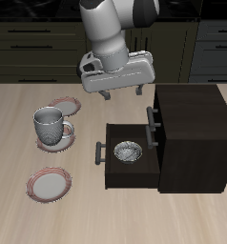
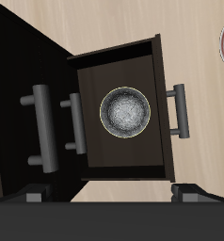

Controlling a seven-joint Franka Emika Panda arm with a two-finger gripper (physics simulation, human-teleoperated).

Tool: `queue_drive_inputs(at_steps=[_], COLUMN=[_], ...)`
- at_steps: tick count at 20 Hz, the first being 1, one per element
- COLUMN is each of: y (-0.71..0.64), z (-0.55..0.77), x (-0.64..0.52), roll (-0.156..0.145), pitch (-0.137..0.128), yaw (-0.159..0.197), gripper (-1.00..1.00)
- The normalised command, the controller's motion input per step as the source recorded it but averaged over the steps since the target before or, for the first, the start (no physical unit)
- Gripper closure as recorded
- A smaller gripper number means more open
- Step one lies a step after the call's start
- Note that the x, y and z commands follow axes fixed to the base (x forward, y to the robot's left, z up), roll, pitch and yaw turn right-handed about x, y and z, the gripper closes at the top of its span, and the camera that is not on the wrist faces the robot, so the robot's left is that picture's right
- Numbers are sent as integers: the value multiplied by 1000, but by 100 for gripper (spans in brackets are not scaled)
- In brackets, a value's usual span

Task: Open the top drawer

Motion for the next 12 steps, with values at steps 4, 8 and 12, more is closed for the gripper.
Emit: queue_drive_inputs(at_steps=[4,8,12], y=[159,26,-44], z=[-7,130,143], x=[-66,-82,8], roll=[126,162,60], pitch=[-17,-39,-60], yaw=[21,5,-68], gripper=[-100,-100,-100])
